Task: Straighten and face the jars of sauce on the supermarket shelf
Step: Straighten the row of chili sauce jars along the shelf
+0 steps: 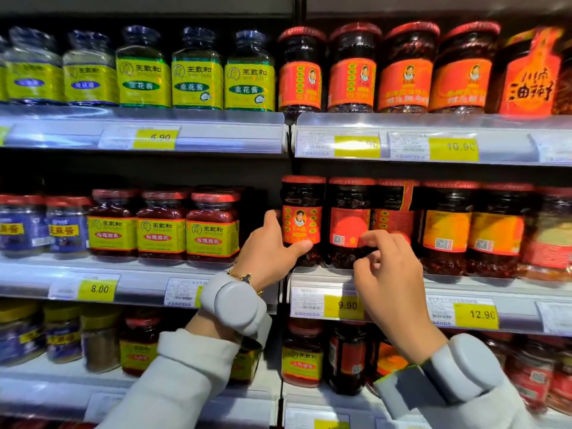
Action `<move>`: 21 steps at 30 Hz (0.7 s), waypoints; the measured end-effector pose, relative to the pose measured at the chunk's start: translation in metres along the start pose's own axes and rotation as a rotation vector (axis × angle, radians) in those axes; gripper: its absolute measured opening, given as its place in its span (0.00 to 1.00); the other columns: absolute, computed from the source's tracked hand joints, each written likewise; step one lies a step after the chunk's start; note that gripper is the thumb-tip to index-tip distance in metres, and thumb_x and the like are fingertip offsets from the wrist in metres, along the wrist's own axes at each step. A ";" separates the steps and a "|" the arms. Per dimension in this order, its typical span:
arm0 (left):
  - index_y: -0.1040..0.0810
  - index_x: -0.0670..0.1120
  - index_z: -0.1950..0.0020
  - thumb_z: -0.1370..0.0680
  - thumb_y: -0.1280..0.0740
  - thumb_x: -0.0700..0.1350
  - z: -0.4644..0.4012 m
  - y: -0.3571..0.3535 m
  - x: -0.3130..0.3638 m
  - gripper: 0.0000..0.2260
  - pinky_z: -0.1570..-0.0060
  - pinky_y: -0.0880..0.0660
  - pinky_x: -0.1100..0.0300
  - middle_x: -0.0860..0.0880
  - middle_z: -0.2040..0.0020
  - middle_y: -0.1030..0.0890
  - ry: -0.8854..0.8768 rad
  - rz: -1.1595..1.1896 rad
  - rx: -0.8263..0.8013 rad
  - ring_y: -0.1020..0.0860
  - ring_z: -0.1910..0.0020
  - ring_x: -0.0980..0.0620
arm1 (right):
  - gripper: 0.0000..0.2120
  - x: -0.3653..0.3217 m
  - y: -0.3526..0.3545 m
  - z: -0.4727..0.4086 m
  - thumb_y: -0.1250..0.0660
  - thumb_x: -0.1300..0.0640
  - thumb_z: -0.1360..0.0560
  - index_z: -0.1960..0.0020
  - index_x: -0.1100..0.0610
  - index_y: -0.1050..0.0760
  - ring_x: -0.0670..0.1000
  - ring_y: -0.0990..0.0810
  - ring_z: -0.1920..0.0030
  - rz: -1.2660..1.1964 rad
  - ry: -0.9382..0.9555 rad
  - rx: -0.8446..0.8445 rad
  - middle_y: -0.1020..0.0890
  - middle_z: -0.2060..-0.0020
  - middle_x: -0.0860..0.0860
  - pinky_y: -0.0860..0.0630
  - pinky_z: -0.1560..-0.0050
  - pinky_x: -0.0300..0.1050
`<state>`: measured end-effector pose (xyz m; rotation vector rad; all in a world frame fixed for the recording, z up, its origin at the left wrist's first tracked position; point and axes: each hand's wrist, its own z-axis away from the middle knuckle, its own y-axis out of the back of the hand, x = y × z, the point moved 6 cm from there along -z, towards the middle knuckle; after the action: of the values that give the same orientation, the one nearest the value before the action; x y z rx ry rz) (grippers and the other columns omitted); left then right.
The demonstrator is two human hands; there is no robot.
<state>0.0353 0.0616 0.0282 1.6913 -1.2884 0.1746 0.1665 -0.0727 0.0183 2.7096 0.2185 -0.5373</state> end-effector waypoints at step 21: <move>0.38 0.43 0.28 0.23 0.42 0.44 0.048 -0.039 0.057 0.23 0.41 0.45 0.64 0.48 0.33 0.28 -0.308 -0.214 0.212 0.32 0.37 0.47 | 0.26 0.016 -0.010 -0.001 0.39 0.59 0.29 0.31 0.57 0.34 0.59 0.26 0.45 0.065 -0.153 -0.143 0.20 0.49 0.59 0.35 0.53 0.45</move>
<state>0.0715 -0.0131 0.0153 2.0863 -1.3348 -0.0839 0.1790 -0.0618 0.0097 2.5144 0.1227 -0.6798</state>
